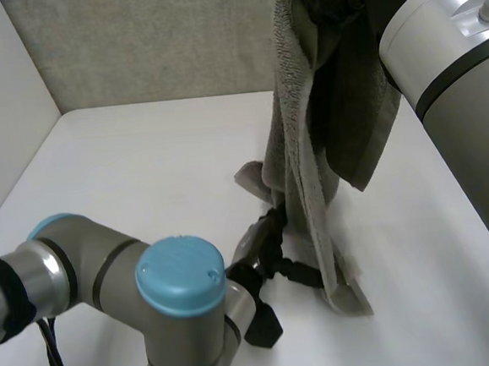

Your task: Fold the towel.

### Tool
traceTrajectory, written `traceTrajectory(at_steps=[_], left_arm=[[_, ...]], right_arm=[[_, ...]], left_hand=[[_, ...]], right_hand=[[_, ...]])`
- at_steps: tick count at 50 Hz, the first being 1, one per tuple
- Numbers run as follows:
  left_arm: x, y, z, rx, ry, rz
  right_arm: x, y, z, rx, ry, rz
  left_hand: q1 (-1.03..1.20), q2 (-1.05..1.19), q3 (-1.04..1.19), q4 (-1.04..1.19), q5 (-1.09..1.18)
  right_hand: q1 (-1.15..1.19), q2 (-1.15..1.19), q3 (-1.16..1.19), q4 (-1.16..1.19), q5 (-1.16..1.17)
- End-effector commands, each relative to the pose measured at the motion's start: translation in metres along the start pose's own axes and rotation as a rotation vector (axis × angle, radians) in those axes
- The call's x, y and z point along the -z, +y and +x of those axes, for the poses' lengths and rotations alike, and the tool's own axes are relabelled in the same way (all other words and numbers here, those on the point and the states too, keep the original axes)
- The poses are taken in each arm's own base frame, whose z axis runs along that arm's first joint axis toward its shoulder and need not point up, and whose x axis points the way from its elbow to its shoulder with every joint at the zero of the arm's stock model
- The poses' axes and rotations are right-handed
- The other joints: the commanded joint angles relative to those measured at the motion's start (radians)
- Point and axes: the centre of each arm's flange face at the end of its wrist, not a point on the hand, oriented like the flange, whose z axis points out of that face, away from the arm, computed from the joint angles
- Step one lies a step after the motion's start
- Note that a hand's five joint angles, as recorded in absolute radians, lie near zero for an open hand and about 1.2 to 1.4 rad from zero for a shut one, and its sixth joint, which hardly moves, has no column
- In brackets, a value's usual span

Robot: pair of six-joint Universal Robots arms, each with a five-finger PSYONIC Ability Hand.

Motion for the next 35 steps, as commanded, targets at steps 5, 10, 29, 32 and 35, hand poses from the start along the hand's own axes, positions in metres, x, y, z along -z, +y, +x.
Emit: traceTrajectory(at_steps=[5,10,29,32,35], left_arm=[[0.025,0.010,-0.012,-0.013,-0.051,-0.044],[0.033,0.005,-0.016,-0.040,-0.079,-0.025],[0.002,0.010,0.014,-0.080,0.027,0.011],[-0.003,0.011,0.016,-0.079,0.036,0.013],[-0.009,0.013,0.020,-0.082,0.053,0.018]], right_arm=[[-0.003,0.002,0.003,0.003,0.012,0.011],[-0.004,0.003,0.002,0.003,0.011,0.009],[-0.003,0.006,0.000,0.001,0.005,0.004],[-0.003,0.005,0.001,0.001,0.005,0.005],[-0.003,0.005,0.001,0.002,0.008,0.008]], left_hand=[[0.010,0.012,0.013,0.012,-0.001],[0.013,0.015,0.016,0.015,0.002],[0.045,0.047,0.048,0.047,0.034],[0.116,0.118,0.119,0.118,0.104],[0.553,0.555,0.556,0.555,0.542]], right_hand=[[0.450,0.227,0.210,0.202,0.239],[0.450,0.227,0.210,0.202,0.239],[0.450,0.227,0.210,0.202,0.239],[0.450,0.227,0.210,0.202,0.239],[0.450,0.227,0.210,0.202,0.239]])
